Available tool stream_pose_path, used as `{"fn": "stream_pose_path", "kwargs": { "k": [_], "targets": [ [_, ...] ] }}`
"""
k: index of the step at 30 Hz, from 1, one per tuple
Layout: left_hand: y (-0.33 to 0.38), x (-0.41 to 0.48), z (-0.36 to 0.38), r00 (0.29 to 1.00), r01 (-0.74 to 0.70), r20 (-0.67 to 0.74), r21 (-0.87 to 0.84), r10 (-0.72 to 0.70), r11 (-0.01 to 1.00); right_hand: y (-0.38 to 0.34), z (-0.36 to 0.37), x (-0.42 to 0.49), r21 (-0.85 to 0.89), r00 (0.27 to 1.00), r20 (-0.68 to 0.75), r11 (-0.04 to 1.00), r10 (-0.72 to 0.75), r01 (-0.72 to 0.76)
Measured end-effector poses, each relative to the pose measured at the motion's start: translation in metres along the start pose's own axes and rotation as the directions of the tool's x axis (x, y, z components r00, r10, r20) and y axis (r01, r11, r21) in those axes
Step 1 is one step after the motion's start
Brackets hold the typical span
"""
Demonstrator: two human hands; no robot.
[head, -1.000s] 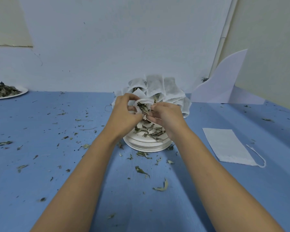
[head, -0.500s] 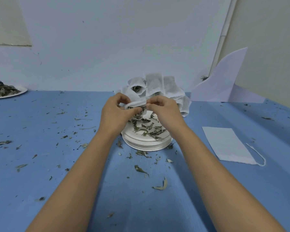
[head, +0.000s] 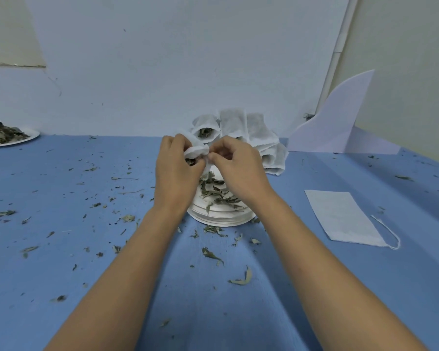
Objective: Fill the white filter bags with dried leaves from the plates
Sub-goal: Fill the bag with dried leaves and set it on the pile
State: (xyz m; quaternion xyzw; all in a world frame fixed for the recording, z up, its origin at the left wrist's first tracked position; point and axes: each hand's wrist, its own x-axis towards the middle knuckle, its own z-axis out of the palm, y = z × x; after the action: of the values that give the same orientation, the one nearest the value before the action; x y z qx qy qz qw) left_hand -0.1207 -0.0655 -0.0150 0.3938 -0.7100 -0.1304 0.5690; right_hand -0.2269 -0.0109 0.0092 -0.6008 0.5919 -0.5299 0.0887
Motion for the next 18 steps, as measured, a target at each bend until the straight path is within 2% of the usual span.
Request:
{"fn": "stream_pose_path", "kwargs": {
  "k": [4, 7, 12, 14, 18],
  "targets": [
    [-0.006, 0.0028, -0.007, 0.992, 0.104, -0.066, 0.002, -0.104, 0.995, -0.0052, 0.0034, -0.0034, 0.045, 0.987, 0.156, 0.999, -0.027, 0.02],
    [-0.0049, 0.0007, -0.0066, 0.992, 0.103, -0.075, 0.022, -0.101, 0.994, -0.0064, 0.0022, -0.0051, 0.066, 0.977, 0.211, 0.998, -0.025, 0.012],
    [-0.0043, -0.0015, -0.006, 0.986, 0.1, -0.132, 0.016, -0.097, 0.995, -0.0069, -0.0033, -0.0053, 0.237, 0.953, 0.302, 0.967, 0.021, -0.096],
    [-0.0047, -0.001, -0.0062, 0.987, 0.112, -0.115, 0.012, -0.11, 0.994, -0.0062, -0.0014, -0.0052, 0.238, 0.955, 0.292, 0.962, 0.058, -0.131],
    [-0.005, 0.0038, -0.002, 0.987, 0.16, 0.034, -0.073, -0.158, 0.984, 0.0021, 0.0031, -0.0045, 0.155, 0.982, 0.084, 0.971, 0.169, -0.18]
  ]
}}
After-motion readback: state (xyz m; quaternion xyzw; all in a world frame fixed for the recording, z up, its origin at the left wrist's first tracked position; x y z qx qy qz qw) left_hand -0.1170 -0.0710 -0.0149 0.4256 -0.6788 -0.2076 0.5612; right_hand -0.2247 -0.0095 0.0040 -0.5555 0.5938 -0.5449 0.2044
